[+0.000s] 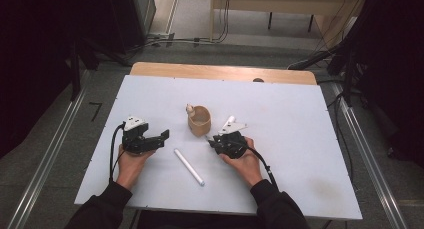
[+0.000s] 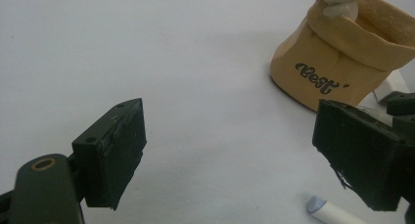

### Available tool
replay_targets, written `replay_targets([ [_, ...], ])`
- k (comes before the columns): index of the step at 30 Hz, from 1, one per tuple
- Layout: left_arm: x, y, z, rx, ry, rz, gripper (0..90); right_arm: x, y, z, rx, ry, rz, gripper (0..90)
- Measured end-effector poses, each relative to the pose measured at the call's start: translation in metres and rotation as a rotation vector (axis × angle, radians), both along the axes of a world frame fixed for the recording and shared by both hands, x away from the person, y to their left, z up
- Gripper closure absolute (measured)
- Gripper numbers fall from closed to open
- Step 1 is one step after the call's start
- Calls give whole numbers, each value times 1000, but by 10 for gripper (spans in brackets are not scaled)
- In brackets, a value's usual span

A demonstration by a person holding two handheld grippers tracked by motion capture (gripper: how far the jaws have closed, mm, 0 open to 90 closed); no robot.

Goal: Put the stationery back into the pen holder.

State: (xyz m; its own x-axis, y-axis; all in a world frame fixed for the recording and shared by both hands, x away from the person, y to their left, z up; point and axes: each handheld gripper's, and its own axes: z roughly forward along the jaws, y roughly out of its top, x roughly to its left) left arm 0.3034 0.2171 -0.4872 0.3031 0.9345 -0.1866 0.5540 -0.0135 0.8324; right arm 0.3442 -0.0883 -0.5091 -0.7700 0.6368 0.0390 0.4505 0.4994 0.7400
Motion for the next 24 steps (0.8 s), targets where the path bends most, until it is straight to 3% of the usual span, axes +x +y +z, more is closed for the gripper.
replay_targets([
  [13, 0, -1, 0, 0, -1, -1, 134, 1, 7, 0, -39, -30, 4, 779],
  [24, -1, -1, 0, -3, 0, -9, 134, 0, 3, 2, -20, -18, 19, 788],
])
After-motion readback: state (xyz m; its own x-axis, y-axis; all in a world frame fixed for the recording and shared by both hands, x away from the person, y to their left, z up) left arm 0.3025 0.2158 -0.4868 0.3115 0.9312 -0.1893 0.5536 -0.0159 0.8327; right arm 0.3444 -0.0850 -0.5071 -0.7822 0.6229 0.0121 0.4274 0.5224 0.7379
